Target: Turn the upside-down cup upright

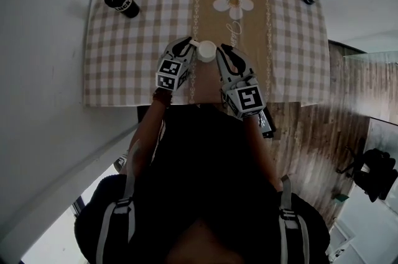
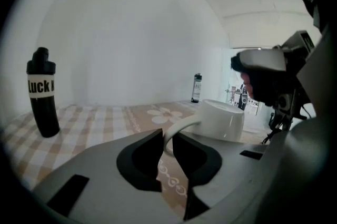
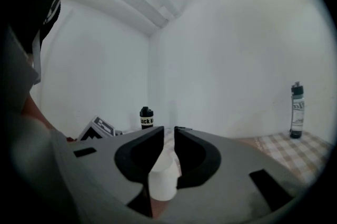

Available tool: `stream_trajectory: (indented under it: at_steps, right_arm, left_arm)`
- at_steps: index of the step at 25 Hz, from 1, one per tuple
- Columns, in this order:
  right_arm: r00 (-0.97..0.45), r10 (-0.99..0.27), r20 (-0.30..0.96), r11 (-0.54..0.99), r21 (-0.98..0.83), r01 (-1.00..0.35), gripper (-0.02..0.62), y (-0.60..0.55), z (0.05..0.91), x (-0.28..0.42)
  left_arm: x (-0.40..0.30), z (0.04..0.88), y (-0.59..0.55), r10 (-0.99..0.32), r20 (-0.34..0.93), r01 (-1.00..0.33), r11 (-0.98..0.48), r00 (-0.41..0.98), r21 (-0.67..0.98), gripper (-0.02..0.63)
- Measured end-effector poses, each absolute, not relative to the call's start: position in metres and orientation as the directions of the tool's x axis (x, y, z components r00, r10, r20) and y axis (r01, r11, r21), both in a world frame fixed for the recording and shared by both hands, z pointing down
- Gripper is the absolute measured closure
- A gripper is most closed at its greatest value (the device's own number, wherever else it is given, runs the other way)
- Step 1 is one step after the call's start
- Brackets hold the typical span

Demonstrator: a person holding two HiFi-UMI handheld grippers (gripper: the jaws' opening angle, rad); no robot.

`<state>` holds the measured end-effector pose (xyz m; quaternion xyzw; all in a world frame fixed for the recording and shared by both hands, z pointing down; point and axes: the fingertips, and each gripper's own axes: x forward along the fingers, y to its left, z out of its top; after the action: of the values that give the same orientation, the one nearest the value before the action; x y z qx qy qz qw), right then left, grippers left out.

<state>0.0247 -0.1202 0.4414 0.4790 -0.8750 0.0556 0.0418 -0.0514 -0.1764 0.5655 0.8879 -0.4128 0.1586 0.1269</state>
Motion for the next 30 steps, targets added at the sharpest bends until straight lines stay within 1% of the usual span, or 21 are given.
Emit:
stream_trajectory:
  at_steps: [1,2,3,5,6,8,10,13,17,21,23,24,26,27,30]
  right_arm:
    - [-0.543,-0.831,0.121,0.540,-0.059,-0.840,0.503,-0.119,0.442,0.023]
    - [-0.551,-0.827,0.113,0.548,-0.060,-0.834,0.432,-0.117,0.442,0.021]
    - [-0.565,-0.819,0.103,0.562,-0.058,-0.825,0.340,-0.115,0.442,0.016]
    - [-0.603,-0.792,0.093,0.603,-0.036,-0.797,0.221,-0.111,0.444,0.004]
    - [-0.623,-0.776,0.097,0.625,-0.012,-0.781,0.185,-0.109,0.446,-0.003]
    - [-0.647,-0.753,0.121,0.654,0.033,-0.755,0.142,-0.107,0.453,-0.014]
    - [-0.646,-0.752,0.132,0.657,0.074,-0.750,0.127,-0.108,0.456,-0.018]
    - [-0.645,-0.756,0.113,0.654,0.157,-0.740,0.121,-0.109,0.450,-0.023]
    - [-0.687,-0.722,0.080,0.687,0.203,-0.698,0.114,-0.104,0.443,-0.033]
    - [-0.732,-0.673,0.109,0.732,0.244,-0.636,0.106,-0.094,0.447,-0.045]
    - [-0.758,-0.643,0.110,0.754,0.263,-0.601,0.117,-0.088,0.449,-0.054]
    - [-0.767,-0.633,0.101,0.760,0.267,-0.592,0.147,-0.086,0.450,-0.057]
    - [-0.775,-0.625,0.091,0.765,0.268,-0.586,0.155,-0.082,0.450,-0.060]
    - [-0.778,-0.622,0.095,0.768,0.272,-0.580,0.171,-0.081,0.451,-0.061]
    - [-0.786,-0.607,0.114,0.779,0.281,-0.561,0.171,-0.077,0.454,-0.062]
  left_arm:
    - [-0.054,0.551,-0.177,-0.703,0.374,-0.779,-0.620,0.605,0.094,0.535]
    - [-0.057,0.535,-0.177,-0.714,0.359,-0.785,-0.612,0.601,0.098,0.535]
    - [-0.060,0.522,-0.177,-0.726,0.339,-0.792,-0.601,0.598,0.108,0.535]
    - [-0.066,0.499,-0.179,-0.752,0.283,-0.802,-0.580,0.594,0.142,0.535]
    - [-0.070,0.487,-0.180,-0.766,0.244,-0.803,-0.573,0.595,0.161,0.535]
    - [-0.073,0.464,-0.178,-0.778,0.181,-0.798,-0.574,0.602,0.185,0.535]
    - [-0.073,0.445,-0.172,-0.770,0.154,-0.784,-0.596,0.620,0.176,0.537]
    - [-0.067,0.429,-0.160,-0.731,0.151,-0.747,-0.651,0.665,0.137,0.540]
    - [-0.056,0.434,-0.140,-0.656,0.193,-0.681,-0.722,0.730,0.124,0.540]
    - [-0.042,0.442,-0.122,-0.594,0.232,-0.626,-0.774,0.770,0.093,0.538]
    - [-0.037,0.442,-0.115,-0.578,0.242,-0.610,-0.788,0.780,0.082,0.538]
    - [-0.036,0.442,-0.113,-0.576,0.241,-0.607,-0.791,0.781,0.077,0.540]
    - [-0.038,0.442,-0.110,-0.574,0.240,-0.603,-0.795,0.783,0.067,0.538]
    - [-0.040,0.443,-0.108,-0.574,0.240,-0.602,-0.796,0.783,0.063,0.538]
    - [-0.042,0.447,-0.103,-0.574,0.250,-0.600,-0.799,0.780,0.040,0.535]
